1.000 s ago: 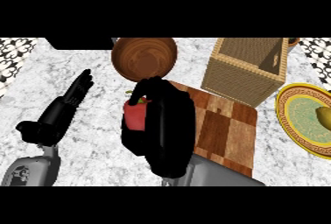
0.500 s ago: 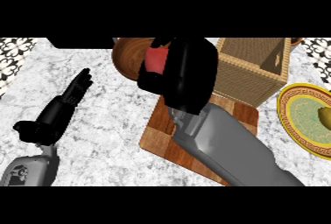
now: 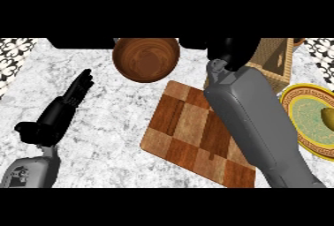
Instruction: Pick the bell pepper from the cutting board and place it in the basket
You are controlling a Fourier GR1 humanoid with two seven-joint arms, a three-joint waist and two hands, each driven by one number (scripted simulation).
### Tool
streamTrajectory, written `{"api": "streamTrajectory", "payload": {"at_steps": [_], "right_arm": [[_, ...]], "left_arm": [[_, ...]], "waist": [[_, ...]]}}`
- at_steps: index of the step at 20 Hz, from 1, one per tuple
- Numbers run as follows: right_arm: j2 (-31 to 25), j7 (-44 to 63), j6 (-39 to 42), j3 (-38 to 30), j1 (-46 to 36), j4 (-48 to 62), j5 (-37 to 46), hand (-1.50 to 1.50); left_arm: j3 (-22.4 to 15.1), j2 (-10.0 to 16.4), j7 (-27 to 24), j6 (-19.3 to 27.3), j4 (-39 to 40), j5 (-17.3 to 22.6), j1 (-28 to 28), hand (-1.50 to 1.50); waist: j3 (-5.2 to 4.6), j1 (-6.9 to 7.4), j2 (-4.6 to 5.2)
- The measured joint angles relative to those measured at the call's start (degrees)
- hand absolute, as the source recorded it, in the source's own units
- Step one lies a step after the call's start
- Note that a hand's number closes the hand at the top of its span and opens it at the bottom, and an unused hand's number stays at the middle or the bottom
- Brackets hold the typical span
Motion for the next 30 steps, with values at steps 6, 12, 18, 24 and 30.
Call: {"api": "streamTrajectory", "payload": {"at_steps": [6, 12, 18, 24, 30], "right_arm": [[-3.01, -3.0, -0.74, -7.23, -0.65, 3.86, -2.68, 1.5], [-6.12, -9.16, -1.15, -11.46, 3.82, 5.84, -8.44, 1.5], [-7.65, -18.14, -7.24, -14.17, 7.75, 10.96, -10.67, 1.5], [-9.5, -25.73, -13.1, -16.08, 9.6, 16.18, -11.2, 1.5], [-10.31, -32.84, -19.82, -20.2, 9.66, 19.86, -16.67, -1.5]], "left_arm": [[-0.27, -0.42, -0.02, -0.04, -1.37, -0.19, 1.41, 0.0], [0.77, -0.07, 0.01, -0.45, -0.13, 0.23, 0.17, 0.0], [0.17, -0.8, 0.1, -0.22, -0.82, -0.4, 0.35, 0.0], [0.22, -0.75, 1.46, -0.75, -2.24, -0.11, 0.54, 0.0], [0.37, -0.57, 1.17, -1.33, -2.71, -0.12, 1.04, 0.0]], "waist": [[0.01, 0.03, -0.06], [0.02, -0.11, -0.03], [0.04, 0.04, 0.03], [0.03, 0.14, 0.03], [0.05, 0.25, 0.07]]}}
